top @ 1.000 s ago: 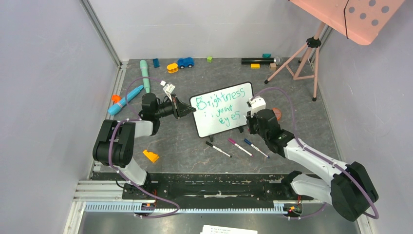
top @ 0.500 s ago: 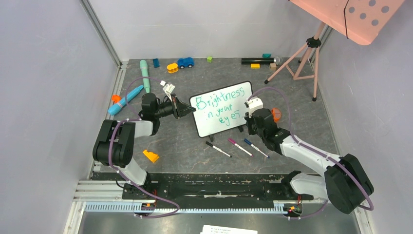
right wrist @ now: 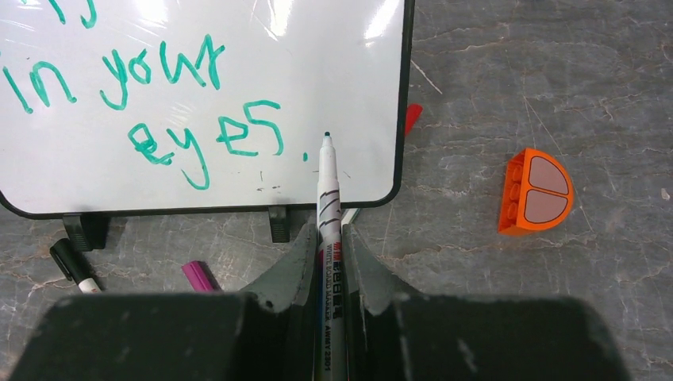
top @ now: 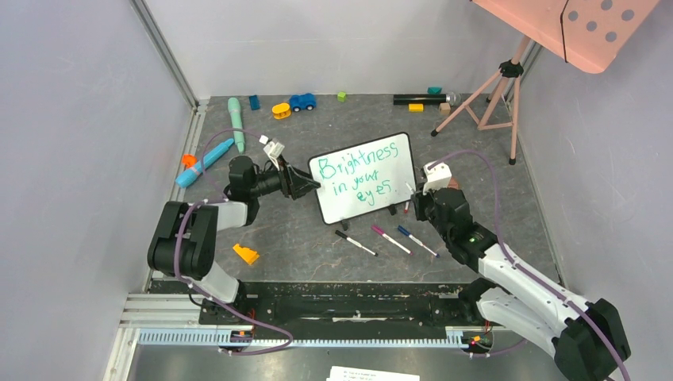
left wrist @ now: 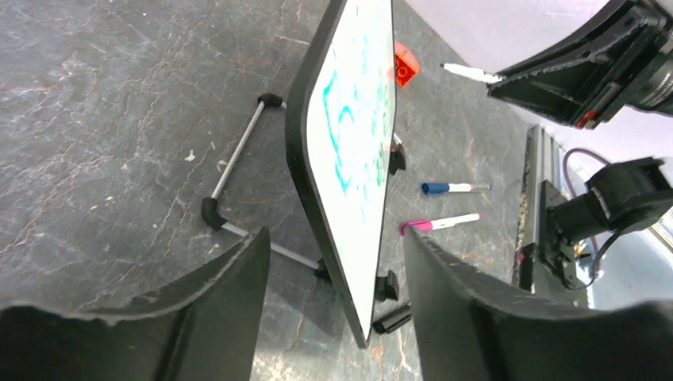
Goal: Write a sentence on the whiteboard
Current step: Close the whiteboard marker at the center of the board.
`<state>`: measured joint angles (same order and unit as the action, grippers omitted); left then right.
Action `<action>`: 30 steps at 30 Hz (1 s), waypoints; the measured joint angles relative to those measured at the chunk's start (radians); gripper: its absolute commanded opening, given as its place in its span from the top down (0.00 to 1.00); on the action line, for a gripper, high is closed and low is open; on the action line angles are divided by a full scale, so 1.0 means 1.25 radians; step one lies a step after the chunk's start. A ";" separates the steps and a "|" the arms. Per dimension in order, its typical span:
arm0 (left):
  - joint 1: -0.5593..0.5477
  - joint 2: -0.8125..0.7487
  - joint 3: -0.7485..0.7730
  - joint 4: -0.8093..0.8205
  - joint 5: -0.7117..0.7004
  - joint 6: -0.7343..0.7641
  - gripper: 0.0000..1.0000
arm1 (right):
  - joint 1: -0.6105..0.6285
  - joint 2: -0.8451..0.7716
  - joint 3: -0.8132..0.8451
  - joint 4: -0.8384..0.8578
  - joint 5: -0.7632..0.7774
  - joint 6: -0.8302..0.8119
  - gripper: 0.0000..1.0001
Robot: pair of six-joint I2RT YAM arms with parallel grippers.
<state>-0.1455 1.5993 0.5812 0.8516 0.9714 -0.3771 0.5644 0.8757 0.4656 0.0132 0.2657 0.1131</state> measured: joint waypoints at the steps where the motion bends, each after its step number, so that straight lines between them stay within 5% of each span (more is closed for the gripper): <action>1: 0.002 -0.009 -0.007 0.002 -0.002 0.001 0.01 | 0.000 0.000 -0.001 0.000 0.002 0.001 1.00; 10: 0.066 -0.170 -0.109 0.013 -0.094 -0.002 0.00 | 0.000 -0.016 -0.006 0.000 0.002 0.008 1.00; 18: 0.071 -0.523 -0.176 -0.125 -0.321 -0.027 0.00 | 0.000 -0.049 -0.022 0.008 0.001 0.011 1.00; 26: 0.075 -0.905 -0.223 -0.497 -0.851 -0.234 0.00 | 0.000 -0.064 -0.022 0.023 -0.004 0.015 1.00; 30: 0.075 -0.854 -0.168 -0.688 -0.985 -0.348 0.00 | 0.000 -0.068 -0.022 0.024 -0.016 0.019 1.00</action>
<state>-0.0517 0.5316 0.3706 -0.0090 -0.2600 -0.8116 0.5644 0.7906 0.4381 0.0437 0.2459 0.1371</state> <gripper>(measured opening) 0.994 0.131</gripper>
